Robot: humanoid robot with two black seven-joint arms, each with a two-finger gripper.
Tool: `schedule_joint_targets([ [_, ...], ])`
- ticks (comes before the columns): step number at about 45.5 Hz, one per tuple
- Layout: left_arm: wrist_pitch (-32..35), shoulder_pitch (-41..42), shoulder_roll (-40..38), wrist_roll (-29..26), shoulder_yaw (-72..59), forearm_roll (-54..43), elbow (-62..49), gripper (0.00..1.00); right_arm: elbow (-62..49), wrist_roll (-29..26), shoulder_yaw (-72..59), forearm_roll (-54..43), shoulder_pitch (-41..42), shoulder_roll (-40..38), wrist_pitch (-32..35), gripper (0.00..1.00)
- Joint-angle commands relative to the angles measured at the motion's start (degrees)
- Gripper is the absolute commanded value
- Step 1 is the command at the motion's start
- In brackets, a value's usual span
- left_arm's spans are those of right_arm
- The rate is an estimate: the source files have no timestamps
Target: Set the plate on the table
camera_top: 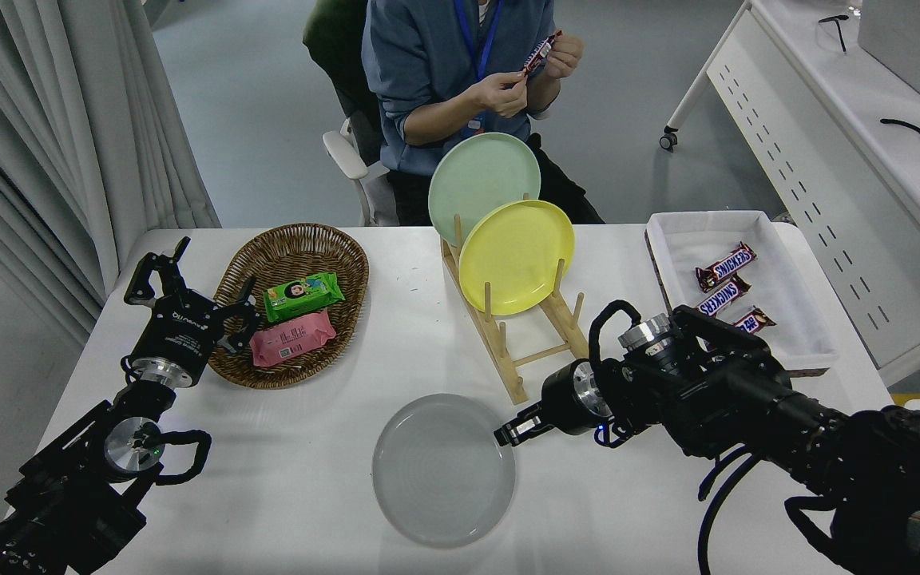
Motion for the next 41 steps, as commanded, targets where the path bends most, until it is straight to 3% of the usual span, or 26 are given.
schedule_joint_targets([
  [1,0.01,0.02,0.0,-0.02,0.0,0.01,0.06,1.0,1.02,-0.3,-1.71,0.25,0.47,0.0,0.0,0.0],
  [20,0.01,0.02,0.0,-0.02,0.0,0.01,0.06,1.0,1.29,-0.65,-1.44,0.69,2.66,0.0,0.0,0.0],
  [41,0.01,-0.06,0.0,0.07,0.0,0.01,0.06,1.0,4.19,-8.82,-6.97,0.78,3.28,0.0,0.0,0.0],
])
